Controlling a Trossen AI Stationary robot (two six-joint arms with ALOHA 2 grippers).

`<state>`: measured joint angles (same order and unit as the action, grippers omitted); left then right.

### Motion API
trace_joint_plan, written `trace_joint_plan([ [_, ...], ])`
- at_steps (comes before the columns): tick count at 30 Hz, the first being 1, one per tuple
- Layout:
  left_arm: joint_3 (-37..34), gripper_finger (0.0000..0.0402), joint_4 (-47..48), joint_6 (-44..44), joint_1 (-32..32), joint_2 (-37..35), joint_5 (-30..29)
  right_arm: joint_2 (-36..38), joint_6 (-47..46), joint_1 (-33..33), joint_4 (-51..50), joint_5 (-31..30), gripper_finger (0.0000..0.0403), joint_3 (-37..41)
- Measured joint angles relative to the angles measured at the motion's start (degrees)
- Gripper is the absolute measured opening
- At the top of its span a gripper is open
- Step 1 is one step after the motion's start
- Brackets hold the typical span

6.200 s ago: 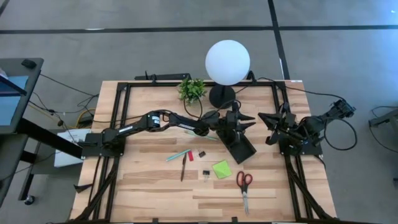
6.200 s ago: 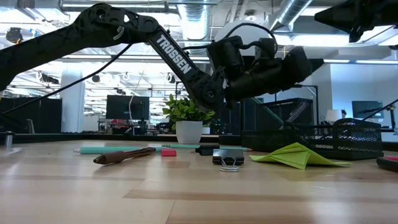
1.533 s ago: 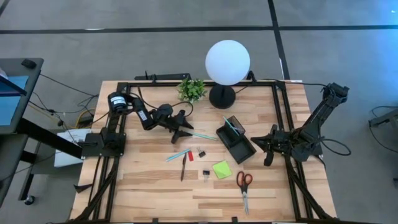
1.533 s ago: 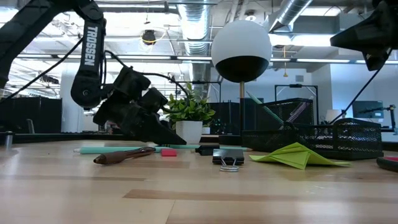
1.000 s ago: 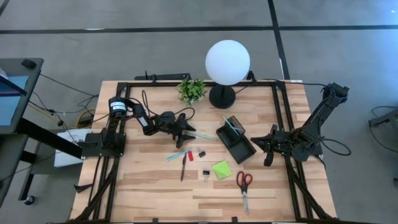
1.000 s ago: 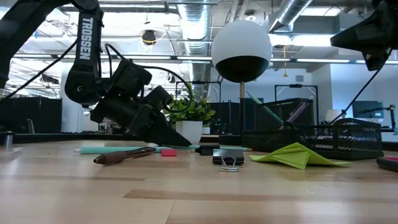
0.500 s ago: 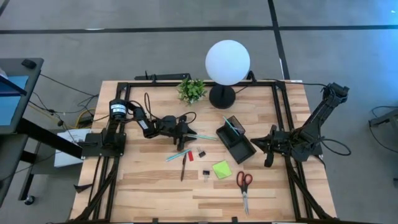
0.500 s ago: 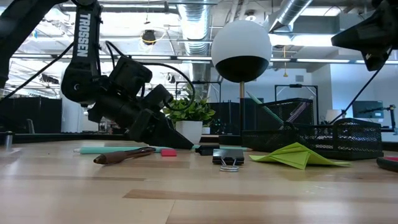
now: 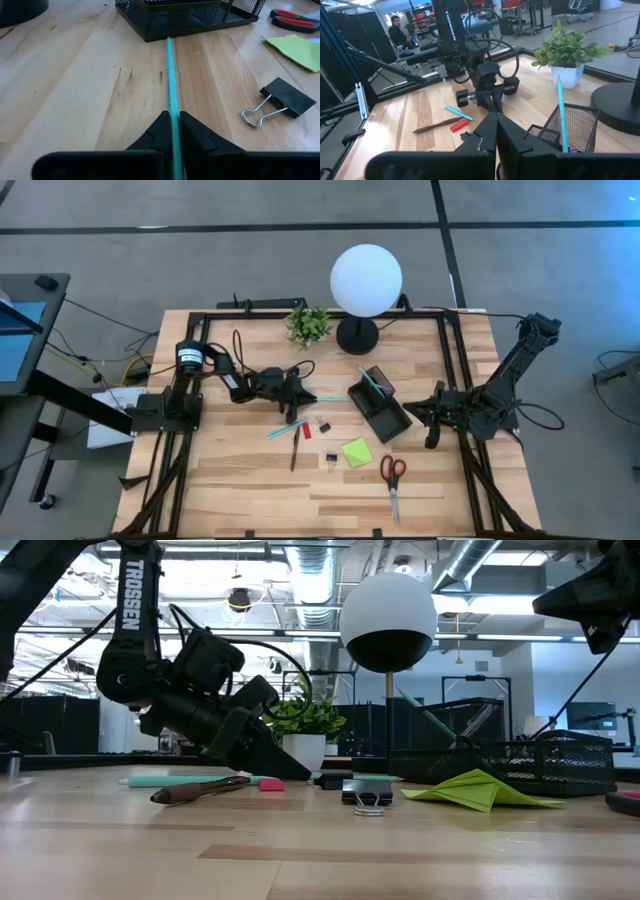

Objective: Pick and place office supplies into organizer
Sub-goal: Put the light blue pencil into the desk organizer

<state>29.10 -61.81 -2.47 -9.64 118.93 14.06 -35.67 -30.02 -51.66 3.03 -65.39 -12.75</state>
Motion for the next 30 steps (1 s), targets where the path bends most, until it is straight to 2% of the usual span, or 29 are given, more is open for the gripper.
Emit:
trace_joint_plan([
  [15,-0.2,0.0012,-5.5,-0.7,2.3,0.3,-0.2,0.0,0.0,0.0,0.0,0.0,0.0001,0.0],
  [19,-0.2,0.0009,-7.4,-1.3,2.3,0.4,-0.2,-0.9,-0.1,0.1,1.8,4.4,0.0001,0.0],
  [25,-0.2,0.0012,-10.5,-2.7,2.5,0.5,3.4,-7.7,-0.1,0.1,9.3,7.0,0.0001,0.0],
  [30,-0.1,0.0011,-10.6,-2.7,2.5,0.5,3.3,-19.3,2.1,1.9,20.9,11.3,0.0024,0.0],
])
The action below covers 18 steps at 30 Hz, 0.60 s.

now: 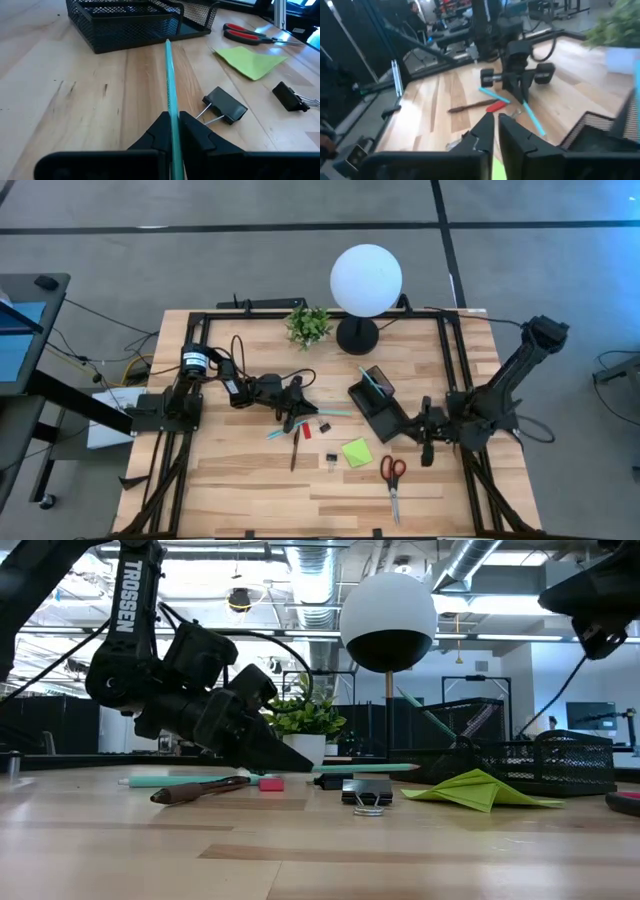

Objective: Pick and place office supplies into organizer
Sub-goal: Put the light blue pencil into the desk organizer

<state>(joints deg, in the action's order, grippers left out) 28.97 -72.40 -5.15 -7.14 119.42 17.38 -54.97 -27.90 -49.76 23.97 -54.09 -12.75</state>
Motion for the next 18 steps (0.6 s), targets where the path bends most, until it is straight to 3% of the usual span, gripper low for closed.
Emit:
trace_joint_plan([
  [6,0.1,0.0011,-1.6,0.1,-0.1,0.0,0.4,-18.7,6.4,9.8,17.7,7.7,0.0101,-1.5],
  [9,0.1,0.0011,-1.9,0.1,-0.1,-0.1,0.6,-26.9,11.6,15.1,19.8,8.5,0.0142,-5.9],
  [12,0.1,0.0011,-1.9,0.0,-0.1,-0.1,0.6,-33.4,18.4,19.2,19.2,13.0,0.0173,-11.7],
  [15,0.1,0.0011,-2.5,0.3,0.3,-0.1,1.7,-36.7,24.0,21.6,9.8,16.0,0.019,-20.3],
  [18,0.1,0.0011,-4.2,0.3,0.8,-0.2,2.1,-38.2,19.6,24.0,-13.4,17.7,0.0196,-30.6],
])
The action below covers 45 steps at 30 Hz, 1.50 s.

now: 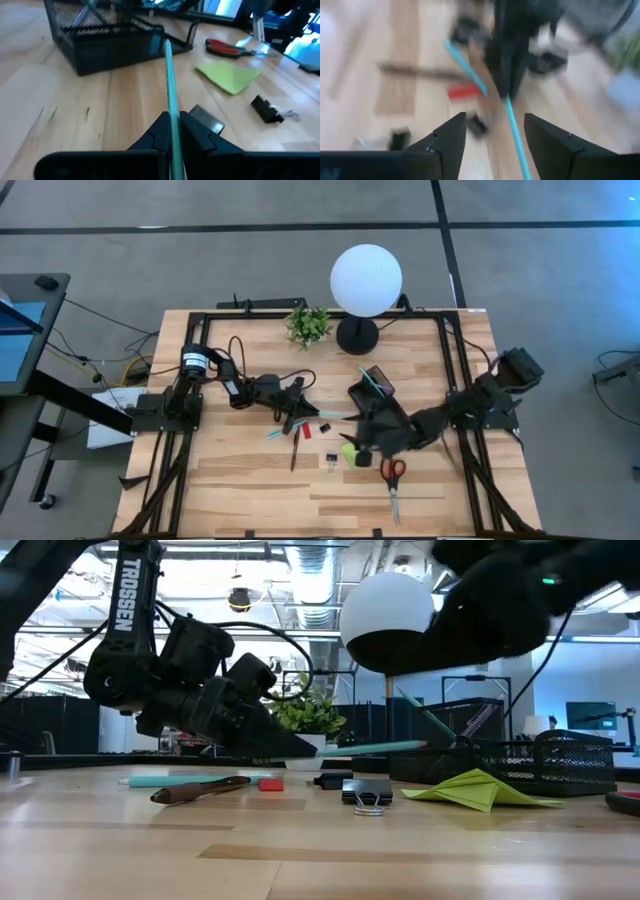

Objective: Pick and place office supplies into organizer
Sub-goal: Put the light blue pencil into the desk organizer

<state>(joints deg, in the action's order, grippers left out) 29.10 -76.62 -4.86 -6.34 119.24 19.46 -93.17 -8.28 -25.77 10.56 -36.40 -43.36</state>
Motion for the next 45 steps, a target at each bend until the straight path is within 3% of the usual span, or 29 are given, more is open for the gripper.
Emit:
trace_joint_plan([
  [3,0.0,0.0011,-0.5,0.0,0.4,0.0,0.0,-0.2,-9.1,3.1,-23.0,6.9,0.0196,-9.7],
  [7,0.0,0.0011,-0.9,0.0,0.7,0.0,1.0,-0.9,-10.5,5.7,-35.5,8.7,0.0188,-17.2],
  [14,0.0,0.0011,-4.5,-0.3,0.7,-0.1,1.5,-1.6,-7.9,8.0,-35.7,19.5,0.0181,-19.7],
  [28,0.6,0.0011,-6.9,-2.0,0.7,-0.1,4.2,-12.5,-1.9,12.9,-38.8,18.1,0.0187,-23.8],
  [40,0.7,0.0011,-4.8,-3.1,0.6,-0.1,4.3,-13.4,-1.9,12.6,-42.9,18.4,0.0116,-27.5],
  [45,0.7,0.0011,-4.9,-4.8,0.6,-0.1,4.3,-13.4,-2.8,12.8,-43.3,19.7,0.0068,-27.6],
])
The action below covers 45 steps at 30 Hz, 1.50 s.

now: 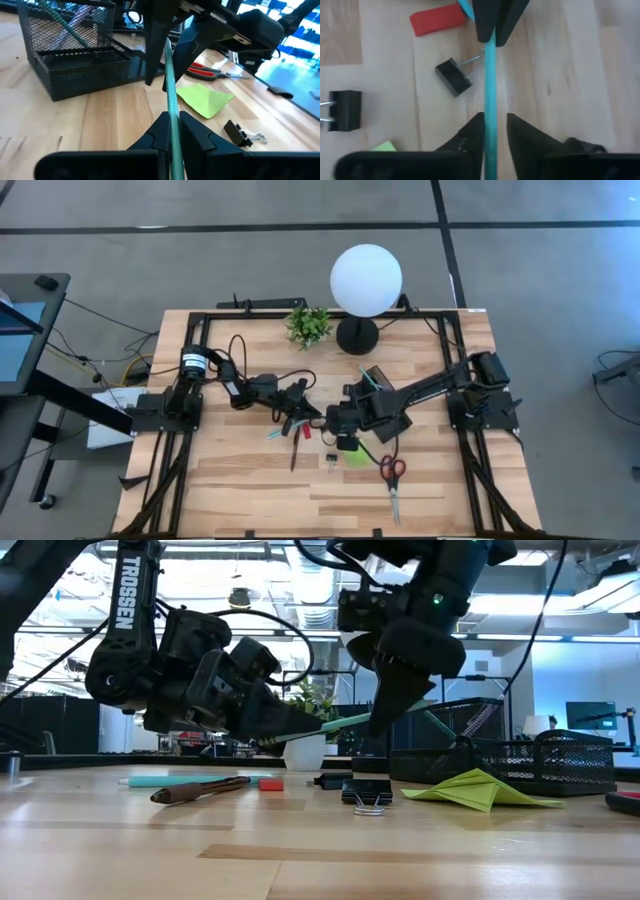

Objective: Pick and place office supplies into organizer
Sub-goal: Put the light blue pencil into the desk organizer

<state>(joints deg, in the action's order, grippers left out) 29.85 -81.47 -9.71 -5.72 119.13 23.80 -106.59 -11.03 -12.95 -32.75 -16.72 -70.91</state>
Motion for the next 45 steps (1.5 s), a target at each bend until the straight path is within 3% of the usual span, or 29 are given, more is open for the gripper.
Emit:
trace_joint_plan([
  [4,0.4,0.0011,-1.0,-1.6,0.0,0.0,1.0,0.0,-1.0,0.6,0.0,3.5,0.0013,0.0],
  [12,1.5,0.0021,0.2,-3.6,0.0,0.1,3.8,0.0,-2.7,0.3,0.0,4.2,0.0009,0.0],
  [22,2.2,0.0095,0.5,-4.3,0.1,0.0,4.3,0.0,-5.1,-2.0,0.7,-1.6,0.0007,0.0],
  [28,2.5,0.0125,0.4,-4.8,-1.0,-3.0,4.3,0.0,-9.0,-4.9,-4.5,-1.9,0.0007,0.0],
  [36,2.5,0.0135,0.8,-4.8,-2.8,-15.3,4.1,0.0,-14.4,-9.1,-12.2,-14.8,0.0007,-0.3],
  [42,2.5,0.0135,1.6,-4.7,-2.9,-23.7,4.4,0.2,-24.2,-12.4,-36.1,-28.5,0.0007,-7.8],
  [45,2.4,0.0135,3.4,-4.5,-2.9,-27.0,4.5,0.2,-29.9,-13.6,-48.3,-30.1,0.0007,-12.8],
])
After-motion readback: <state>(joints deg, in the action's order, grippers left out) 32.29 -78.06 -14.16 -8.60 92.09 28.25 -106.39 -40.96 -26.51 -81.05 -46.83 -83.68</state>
